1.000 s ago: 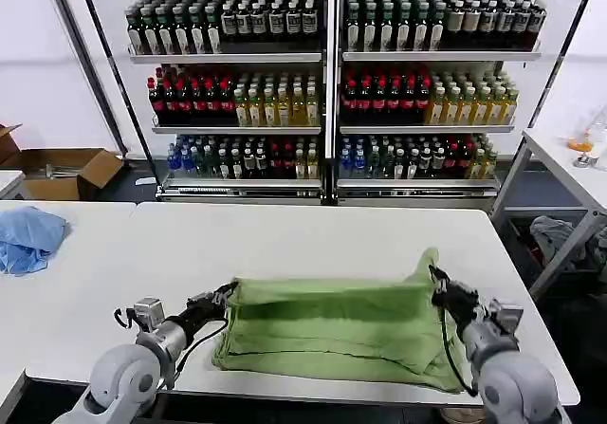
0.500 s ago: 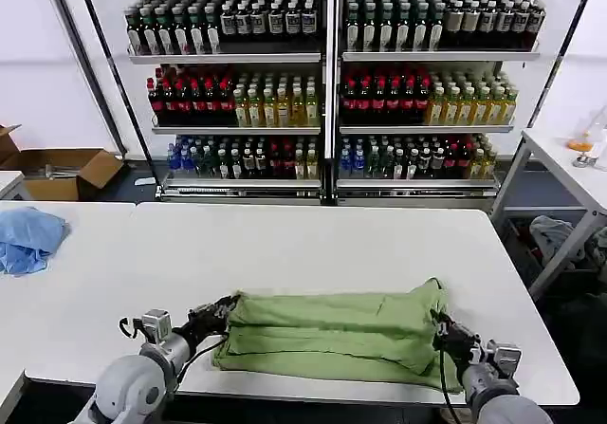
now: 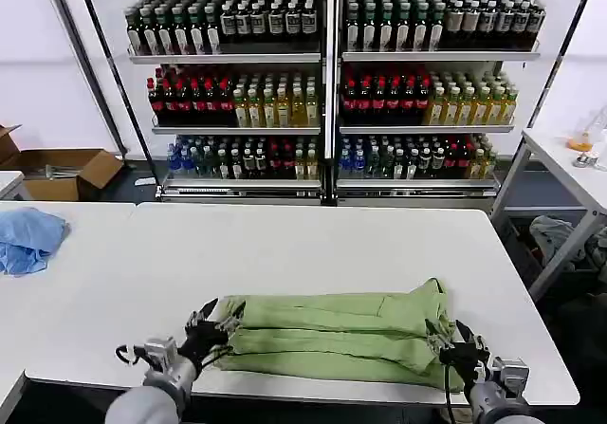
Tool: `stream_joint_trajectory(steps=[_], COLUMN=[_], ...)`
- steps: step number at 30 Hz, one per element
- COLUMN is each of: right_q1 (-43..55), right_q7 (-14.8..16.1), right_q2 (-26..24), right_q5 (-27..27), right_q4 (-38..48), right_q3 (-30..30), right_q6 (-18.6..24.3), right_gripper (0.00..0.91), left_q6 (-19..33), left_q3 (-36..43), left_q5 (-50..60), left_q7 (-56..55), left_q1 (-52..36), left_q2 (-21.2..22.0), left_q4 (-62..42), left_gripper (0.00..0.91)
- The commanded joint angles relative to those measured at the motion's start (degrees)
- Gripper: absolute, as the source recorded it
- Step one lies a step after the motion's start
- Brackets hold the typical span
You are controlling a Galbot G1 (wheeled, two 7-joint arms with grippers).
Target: Fold and organize the clothes.
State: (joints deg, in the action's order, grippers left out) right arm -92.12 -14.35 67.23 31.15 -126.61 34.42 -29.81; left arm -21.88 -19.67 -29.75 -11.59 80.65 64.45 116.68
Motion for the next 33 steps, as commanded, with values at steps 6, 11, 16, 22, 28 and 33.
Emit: stream_joint_trajectory(steps=[6, 11, 16, 22, 28, 33], right_q1=[-2.47, -2.75, -2.89, -3.27, -3.38, -3.35], right_q7=[-0.13, -0.18, -0.3, -0.38, -0.42, -0.56], right_q2=[0.54, 0.34, 0.24, -0.16, -0.48, -0.75], right_q5=[-1.57, -1.47, -1.27, -0.89, -0.55, -0.02], right_q4=[-1.64, -2.02, -2.65, -2.81, -3.23, -3.51], right_q3=[0.07, 0.36, 0.51, 0.94, 1.08, 1.27], right_q6=[0.24, 0.36, 0.37, 0.43, 0.39, 0.4], right_gripper=[0.907, 0.907, 0.907, 0.907, 0.907, 0.907], left_q6=[5.45, 5.51, 6.28, 7.88, 9.09, 9.54], left_q3=[2.05, 2.96, 3.78, 3.9, 3.75, 3.57], left_q5=[16.83, 18.68, 21.07, 22.12, 21.93, 20.74], left_q7=[-8.88, -9.66, -10.1, -10.23, -9.89, -9.04], left_q1=[3.13, 2.19, 2.26, 2.67, 3.14, 3.9], left_q2=[13.02, 14.84, 16.14, 16.96, 17.28, 17.28], left_q4=[-4.15, -6.16, -7.96, -8.65, -8.55, -7.9], left_gripper=[0.907, 0.907, 0.292, 0.02, 0.02, 0.02])
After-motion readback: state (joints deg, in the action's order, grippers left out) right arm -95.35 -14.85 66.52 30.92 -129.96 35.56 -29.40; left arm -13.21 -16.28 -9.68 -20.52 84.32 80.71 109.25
